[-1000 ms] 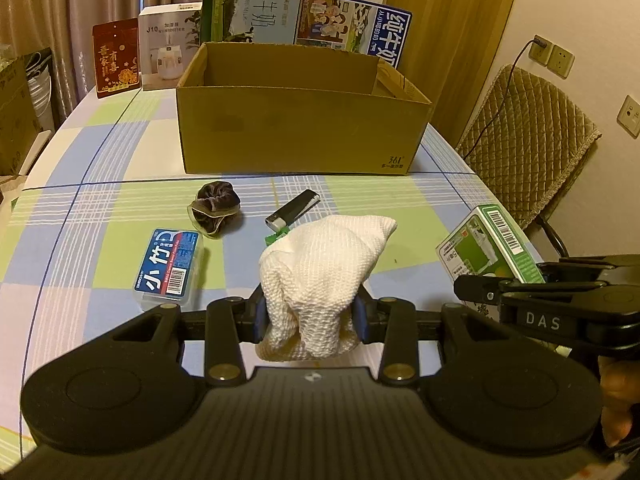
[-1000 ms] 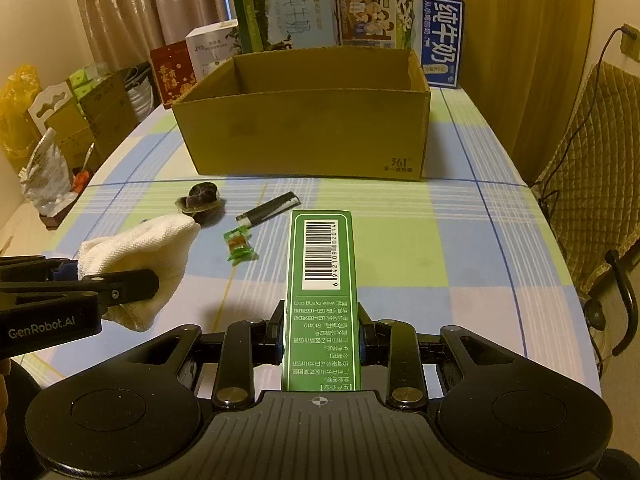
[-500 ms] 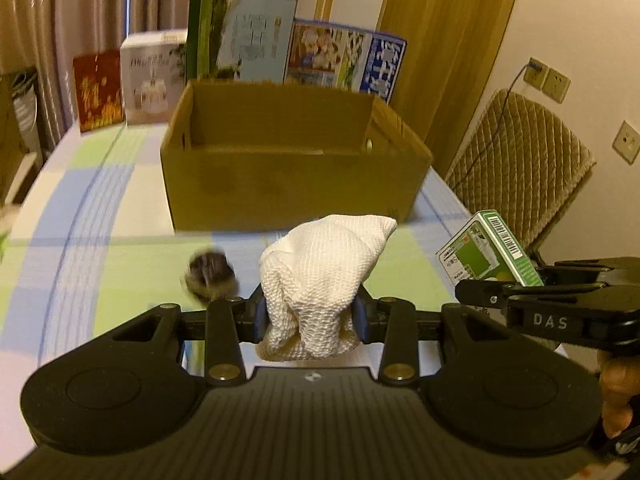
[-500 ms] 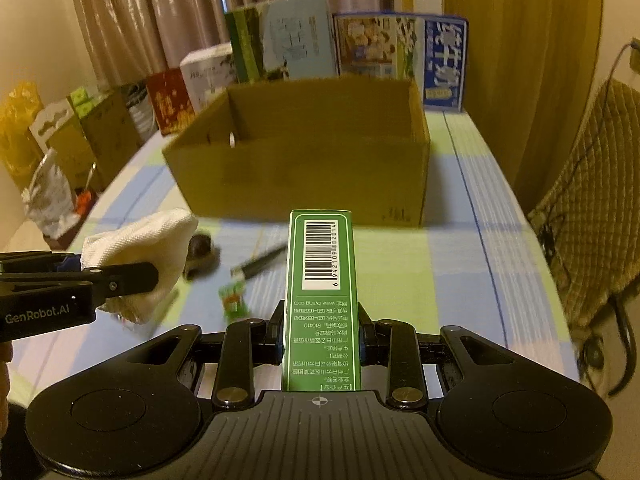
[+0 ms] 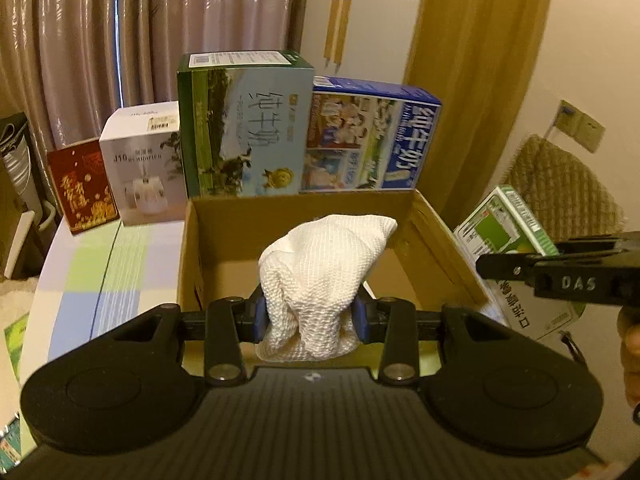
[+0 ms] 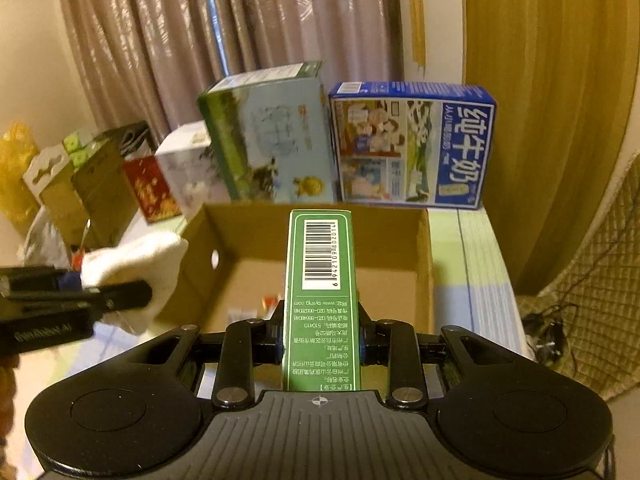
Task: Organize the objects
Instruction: 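Carry the cloth with the left tool while the right tool carries the green box over the box, then open the left tool over the box while the right tool releases the green box inside, then move both tools back from the box toward the remaining items, then lower the left tool toward the blue toothpick case while the right tool approaches the green candy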
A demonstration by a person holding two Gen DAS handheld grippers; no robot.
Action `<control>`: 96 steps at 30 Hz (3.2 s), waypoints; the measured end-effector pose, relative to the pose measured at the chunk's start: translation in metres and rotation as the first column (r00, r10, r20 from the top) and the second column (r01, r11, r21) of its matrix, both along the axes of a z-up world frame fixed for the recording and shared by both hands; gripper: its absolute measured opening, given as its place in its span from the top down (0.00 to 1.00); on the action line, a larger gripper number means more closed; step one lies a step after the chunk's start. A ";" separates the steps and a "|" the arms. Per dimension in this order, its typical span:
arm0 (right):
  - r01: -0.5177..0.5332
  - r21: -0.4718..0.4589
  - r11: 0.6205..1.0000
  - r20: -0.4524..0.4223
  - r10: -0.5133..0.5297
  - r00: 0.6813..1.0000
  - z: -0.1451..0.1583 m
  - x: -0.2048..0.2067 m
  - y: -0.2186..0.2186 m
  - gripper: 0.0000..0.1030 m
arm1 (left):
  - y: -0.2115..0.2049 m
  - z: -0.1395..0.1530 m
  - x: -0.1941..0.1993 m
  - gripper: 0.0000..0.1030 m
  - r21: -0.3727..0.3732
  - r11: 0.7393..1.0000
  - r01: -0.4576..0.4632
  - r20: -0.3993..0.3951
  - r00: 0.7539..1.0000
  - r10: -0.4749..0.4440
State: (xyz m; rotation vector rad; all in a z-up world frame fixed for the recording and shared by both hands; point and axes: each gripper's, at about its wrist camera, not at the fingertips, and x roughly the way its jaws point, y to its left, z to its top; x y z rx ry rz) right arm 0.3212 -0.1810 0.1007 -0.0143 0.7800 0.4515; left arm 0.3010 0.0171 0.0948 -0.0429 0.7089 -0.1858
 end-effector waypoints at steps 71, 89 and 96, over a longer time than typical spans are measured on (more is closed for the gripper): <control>0.064 0.084 0.994 -0.022 -0.063 0.998 -0.070 -0.233 -0.033 0.02 | 0.051 -0.044 -0.225 0.04 0.091 0.970 -0.228 -0.007 0.973 0.229; 0.058 0.059 0.997 -0.048 -0.055 0.997 -0.089 -0.266 -0.038 0.02 | 0.039 -0.066 -0.269 0.01 0.109 0.968 -0.227 -0.060 0.970 0.234; 0.056 0.058 0.997 -0.050 -0.053 0.997 -0.090 -0.267 -0.037 0.02 | 0.037 -0.067 -0.268 0.01 0.096 0.971 -0.221 -0.066 0.972 0.227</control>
